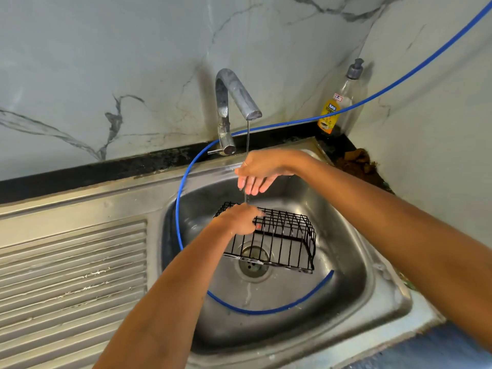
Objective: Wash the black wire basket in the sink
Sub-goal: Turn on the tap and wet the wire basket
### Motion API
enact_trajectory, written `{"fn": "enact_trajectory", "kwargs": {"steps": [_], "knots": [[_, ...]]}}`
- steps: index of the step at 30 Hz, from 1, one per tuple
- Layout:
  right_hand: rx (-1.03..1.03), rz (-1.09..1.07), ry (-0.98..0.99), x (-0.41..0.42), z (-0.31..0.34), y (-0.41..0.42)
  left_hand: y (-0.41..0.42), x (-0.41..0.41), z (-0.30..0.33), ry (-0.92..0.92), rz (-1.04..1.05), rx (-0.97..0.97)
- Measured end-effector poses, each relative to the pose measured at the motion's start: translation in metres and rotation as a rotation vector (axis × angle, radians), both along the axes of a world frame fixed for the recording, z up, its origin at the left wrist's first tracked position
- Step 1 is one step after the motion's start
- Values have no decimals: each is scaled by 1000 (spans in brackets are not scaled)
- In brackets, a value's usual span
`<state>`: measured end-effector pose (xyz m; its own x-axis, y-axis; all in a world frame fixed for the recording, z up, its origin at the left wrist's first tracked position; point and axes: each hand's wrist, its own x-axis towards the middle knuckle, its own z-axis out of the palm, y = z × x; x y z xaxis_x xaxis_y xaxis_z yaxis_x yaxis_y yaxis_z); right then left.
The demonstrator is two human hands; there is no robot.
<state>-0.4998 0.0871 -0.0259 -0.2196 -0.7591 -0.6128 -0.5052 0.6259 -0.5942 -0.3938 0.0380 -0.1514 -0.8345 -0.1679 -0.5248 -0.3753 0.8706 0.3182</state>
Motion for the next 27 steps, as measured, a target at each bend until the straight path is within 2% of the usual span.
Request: {"fn": "enact_trajectory", "kwargs": {"steps": [5,11,15,21,27], "knots": [[-83,-43,9,-4,1,-1,-5,-1,8,18,82,41],[-19,19,-52,-4,9,1,-8,19,23,3,215,66],[40,73,1,-2,17,-2,-14,31,28,28,314,98],[-40,41,153,-5,21,-7,-19,50,39,114,463,185],[-83,41,155,-3,22,-9,-23,57,50,144,529,234]]}}
